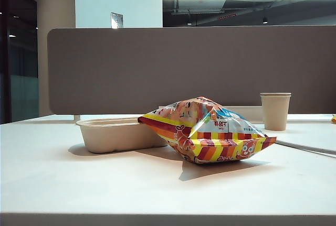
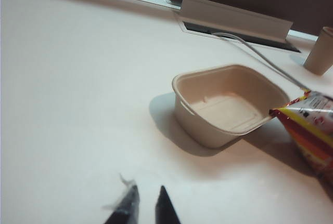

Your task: Pick up a bag of chips and put them in the box.

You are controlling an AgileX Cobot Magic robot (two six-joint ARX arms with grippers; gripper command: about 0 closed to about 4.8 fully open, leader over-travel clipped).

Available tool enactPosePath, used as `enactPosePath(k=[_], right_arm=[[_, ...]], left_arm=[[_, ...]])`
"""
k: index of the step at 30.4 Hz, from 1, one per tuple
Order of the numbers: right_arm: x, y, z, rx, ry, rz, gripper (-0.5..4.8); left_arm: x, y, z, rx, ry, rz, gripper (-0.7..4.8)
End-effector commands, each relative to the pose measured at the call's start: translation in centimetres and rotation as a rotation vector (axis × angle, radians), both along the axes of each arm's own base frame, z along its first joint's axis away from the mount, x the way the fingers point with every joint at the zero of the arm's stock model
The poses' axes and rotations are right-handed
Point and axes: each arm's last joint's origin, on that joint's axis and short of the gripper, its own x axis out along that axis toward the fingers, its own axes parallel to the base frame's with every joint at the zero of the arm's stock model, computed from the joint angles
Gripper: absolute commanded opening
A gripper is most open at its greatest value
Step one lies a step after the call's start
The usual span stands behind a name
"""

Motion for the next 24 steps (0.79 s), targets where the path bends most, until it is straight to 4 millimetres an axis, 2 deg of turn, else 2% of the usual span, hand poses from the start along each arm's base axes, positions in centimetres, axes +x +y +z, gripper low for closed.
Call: enactPosePath(k=[1, 4, 7, 11, 14, 19, 24], right_arm=[[-0.1, 0.2, 1.2, 0.193, -0.043, 0.064, 0.85], [-0.3, 0.3, 2.3, 0.224, -0.133, 0.143, 0.85], [-0.7, 0.4, 3.5, 0.218, -0.200, 0.193, 0.85], [-1.3, 0.3, 5.3, 0.142, -0.155, 0.164, 0.89], [-2.4, 0.1, 7.2, 0.051, -0.125, 0.095, 0.90], [-3.8, -0.3, 10.0, 0.017, -0.111, 0.008, 0.89], [-3.6, -0.3, 12.8, -0.042, -0.002, 0.009, 0.90]], left_arm=[[0.0, 0.0, 0.0, -0.140, 0.040, 0.015, 0.50], [0.0, 0.0, 0.2, -0.245, 0.053, 0.028, 0.50], [0.0, -0.2, 0.7, -0.284, 0.020, -0.031, 0.52], [-0.2, -0.3, 1.7, -0.290, -0.015, -0.068, 0.54], [-0.5, -0.2, 2.8, -0.289, -0.010, -0.068, 0.78], [-1.2, -0.1, 4.8, -0.290, -0.023, -0.071, 1.21], [-2.1, 0.0, 6.7, -0.257, -0.037, -0.079, 1.21]])
